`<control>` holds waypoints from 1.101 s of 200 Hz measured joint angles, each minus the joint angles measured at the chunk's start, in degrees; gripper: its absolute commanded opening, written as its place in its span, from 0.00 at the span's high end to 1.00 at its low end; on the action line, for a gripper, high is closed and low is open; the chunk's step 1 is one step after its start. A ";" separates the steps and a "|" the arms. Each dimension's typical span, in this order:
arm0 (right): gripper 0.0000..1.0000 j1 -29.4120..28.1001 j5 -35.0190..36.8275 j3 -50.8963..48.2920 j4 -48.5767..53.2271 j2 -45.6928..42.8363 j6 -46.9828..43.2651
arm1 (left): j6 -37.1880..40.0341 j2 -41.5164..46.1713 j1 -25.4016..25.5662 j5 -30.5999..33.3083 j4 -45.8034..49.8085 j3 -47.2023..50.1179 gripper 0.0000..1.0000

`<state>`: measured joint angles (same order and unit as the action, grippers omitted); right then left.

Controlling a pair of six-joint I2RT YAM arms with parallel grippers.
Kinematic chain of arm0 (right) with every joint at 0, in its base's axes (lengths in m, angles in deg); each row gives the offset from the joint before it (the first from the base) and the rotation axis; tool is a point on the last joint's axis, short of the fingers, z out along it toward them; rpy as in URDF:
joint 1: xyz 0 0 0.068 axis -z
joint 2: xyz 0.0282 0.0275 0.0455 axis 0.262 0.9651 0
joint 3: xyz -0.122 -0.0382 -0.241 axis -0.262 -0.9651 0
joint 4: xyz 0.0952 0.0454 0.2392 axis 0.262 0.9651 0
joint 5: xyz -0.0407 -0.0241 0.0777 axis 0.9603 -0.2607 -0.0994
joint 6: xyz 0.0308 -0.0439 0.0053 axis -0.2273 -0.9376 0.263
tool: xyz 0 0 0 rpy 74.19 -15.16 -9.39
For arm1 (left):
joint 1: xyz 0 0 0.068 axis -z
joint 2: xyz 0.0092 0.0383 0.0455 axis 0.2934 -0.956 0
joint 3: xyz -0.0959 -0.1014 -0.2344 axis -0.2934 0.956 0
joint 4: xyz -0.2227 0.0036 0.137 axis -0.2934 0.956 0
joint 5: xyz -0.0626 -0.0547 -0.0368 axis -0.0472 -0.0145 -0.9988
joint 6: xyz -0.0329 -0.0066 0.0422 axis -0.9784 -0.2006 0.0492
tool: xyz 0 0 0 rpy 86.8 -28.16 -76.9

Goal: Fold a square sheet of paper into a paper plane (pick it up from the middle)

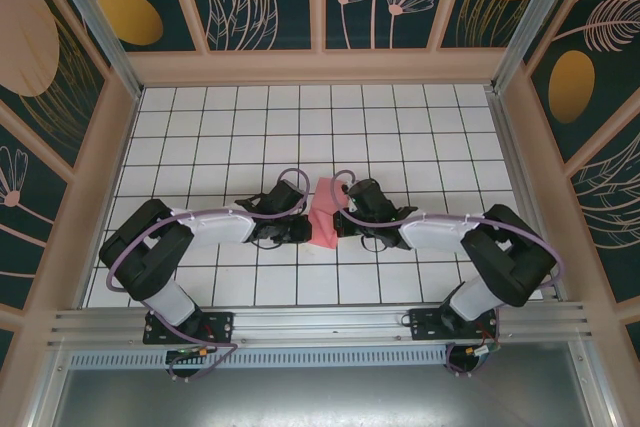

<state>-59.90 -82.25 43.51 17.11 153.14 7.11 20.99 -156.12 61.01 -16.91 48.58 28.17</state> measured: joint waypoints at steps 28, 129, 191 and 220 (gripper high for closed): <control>0.93 0.00 0.28 1.14 0.55 1.46 -0.48 | 0.24 0.00 0.00 0.00 0.02 -0.04 0.84; 0.93 0.00 3.23 3.58 3.48 4.61 -1.88 | 0.37 0.00 0.00 -0.04 0.00 -0.04 0.83; 0.93 -0.02 3.67 3.63 3.80 4.61 -1.88 | 0.37 0.00 0.00 -0.04 0.00 -0.04 0.83; 0.93 -0.02 3.69 3.63 3.96 4.52 -1.86 | 0.37 0.00 0.00 -0.04 0.00 -0.04 0.83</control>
<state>-59.92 -78.56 47.14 21.07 157.67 5.26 21.36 -156.12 61.01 -16.95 48.58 28.13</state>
